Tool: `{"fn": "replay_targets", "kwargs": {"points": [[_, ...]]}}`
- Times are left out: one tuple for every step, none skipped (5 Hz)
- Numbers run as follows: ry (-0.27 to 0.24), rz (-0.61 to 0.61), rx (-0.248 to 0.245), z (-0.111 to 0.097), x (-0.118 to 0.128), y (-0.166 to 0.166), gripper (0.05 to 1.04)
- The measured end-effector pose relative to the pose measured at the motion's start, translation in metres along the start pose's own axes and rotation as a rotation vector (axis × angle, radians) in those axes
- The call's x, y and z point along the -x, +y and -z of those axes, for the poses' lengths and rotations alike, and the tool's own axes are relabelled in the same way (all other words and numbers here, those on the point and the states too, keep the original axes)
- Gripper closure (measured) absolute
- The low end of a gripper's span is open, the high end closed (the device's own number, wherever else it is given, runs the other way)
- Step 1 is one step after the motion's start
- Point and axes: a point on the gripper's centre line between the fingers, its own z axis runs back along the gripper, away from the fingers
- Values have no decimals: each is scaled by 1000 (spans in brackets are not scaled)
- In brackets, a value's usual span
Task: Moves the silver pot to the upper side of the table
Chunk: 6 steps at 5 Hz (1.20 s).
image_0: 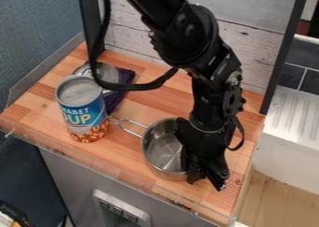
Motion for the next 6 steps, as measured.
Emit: {"fn": "replay_targets", "kwargs": {"points": [[-52, 89, 23, -21, 3, 6, 1000], [-164, 196, 42, -60, -7, 20, 1003], [-224, 181, 46, -82, -38, 46, 1006], [-182, 163, 21, -63, -63, 69, 1007], [-131, 138, 18, -40, -78, 86, 1007], [-89, 127, 10, -21, -85, 100, 1007]]}}
